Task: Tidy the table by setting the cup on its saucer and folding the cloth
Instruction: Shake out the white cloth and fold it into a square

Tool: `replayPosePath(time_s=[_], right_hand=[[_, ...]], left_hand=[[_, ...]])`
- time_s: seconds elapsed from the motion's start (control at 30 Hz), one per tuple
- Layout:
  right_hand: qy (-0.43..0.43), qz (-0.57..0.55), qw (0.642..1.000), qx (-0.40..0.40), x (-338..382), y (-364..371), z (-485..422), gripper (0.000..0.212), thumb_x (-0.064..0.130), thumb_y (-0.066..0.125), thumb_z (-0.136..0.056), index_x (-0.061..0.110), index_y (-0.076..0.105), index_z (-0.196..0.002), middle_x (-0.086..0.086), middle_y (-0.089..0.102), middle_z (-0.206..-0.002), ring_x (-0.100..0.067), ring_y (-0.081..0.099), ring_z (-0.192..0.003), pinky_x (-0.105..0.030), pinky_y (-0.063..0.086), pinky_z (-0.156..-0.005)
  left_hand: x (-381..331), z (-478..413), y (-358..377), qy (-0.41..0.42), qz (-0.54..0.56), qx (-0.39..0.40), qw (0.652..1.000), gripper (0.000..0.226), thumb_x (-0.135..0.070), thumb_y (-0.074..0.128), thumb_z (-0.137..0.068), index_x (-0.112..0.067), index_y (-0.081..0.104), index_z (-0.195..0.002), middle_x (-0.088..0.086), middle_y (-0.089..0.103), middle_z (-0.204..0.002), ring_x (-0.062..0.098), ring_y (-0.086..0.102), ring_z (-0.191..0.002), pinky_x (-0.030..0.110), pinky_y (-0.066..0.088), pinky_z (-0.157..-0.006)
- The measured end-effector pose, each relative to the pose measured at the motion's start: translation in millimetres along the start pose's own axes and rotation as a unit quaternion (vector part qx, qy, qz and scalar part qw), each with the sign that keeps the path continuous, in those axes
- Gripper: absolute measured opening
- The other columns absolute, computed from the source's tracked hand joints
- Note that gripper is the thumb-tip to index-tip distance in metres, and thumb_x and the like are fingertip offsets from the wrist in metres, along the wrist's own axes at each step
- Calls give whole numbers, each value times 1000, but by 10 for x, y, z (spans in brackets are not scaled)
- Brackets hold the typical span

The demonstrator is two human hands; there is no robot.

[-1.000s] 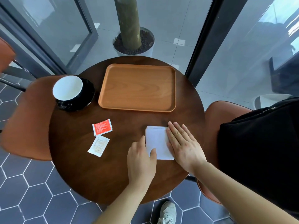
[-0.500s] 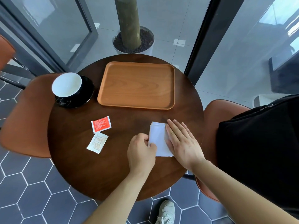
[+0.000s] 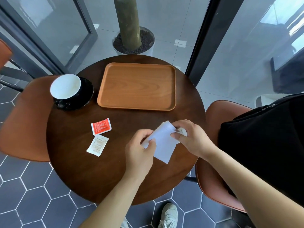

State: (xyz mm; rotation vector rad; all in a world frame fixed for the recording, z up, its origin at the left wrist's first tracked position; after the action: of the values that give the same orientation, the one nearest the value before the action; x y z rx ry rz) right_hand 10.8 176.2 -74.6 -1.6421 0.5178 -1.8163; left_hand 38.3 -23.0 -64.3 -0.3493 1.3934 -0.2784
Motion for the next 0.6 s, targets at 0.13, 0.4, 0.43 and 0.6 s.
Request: replayPosePath(time_s=[0.13, 0.4, 0.43, 0.6], right_hand=[[33, -130, 991, -29, 63, -41, 33, 7, 22, 70, -93, 28, 69, -96, 13, 72, -90, -9, 67, -87, -26, 54, -74], [85, -278, 950, -111, 243, 25, 82, 7, 21, 72, -93, 26, 69, -97, 9, 74, -91, -16, 74, -85, -25, 62, -67], [87, -282, 948, -118, 265, 40, 83, 9, 22, 73, -92, 26, 68, -100, 9, 74, -93, -15, 74, -87, -26, 62, -69], [63, -269, 954, -117, 449, 163, 83, 38, 20, 78, -87, 27, 58, -119, 10, 70, -108, -13, 70, -96, -22, 59, -76]], left_hand=[[-34, -95, -212, -26, 86, -39, 995, 41, -36, 76, -77, -34, 62, -116, -18, 65, -103, -4, 63, -100, 8, 50, -62], [160, -183, -226, -93, 76, 31, 992, 92, -22, 85, -77, -40, 27, -147, -7, 62, -127, 5, 67, -105, 20, 59, -77], [152, -202, -270, -80, 50, 24, 995, 91, -19, 82, -80, -38, 26, -149, -9, 64, -124, 1, 67, -101, 15, 57, -73], [78, -266, -570, -24, -54, -28, 998, 69, -17, 75, -87, -28, 43, -147, -9, 66, -118, 4, 66, -95, 14, 53, -74]])
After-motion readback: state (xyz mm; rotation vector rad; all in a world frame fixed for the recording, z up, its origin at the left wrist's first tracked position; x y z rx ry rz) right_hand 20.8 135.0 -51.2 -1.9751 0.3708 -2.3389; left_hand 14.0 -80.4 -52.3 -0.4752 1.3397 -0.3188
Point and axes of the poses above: each hand's wrist, its own z-axis away from the middle knuckle, its own y-axis out of the palm, x = y × z, the point moved 10 cm from there along -z, towards the middle knuckle
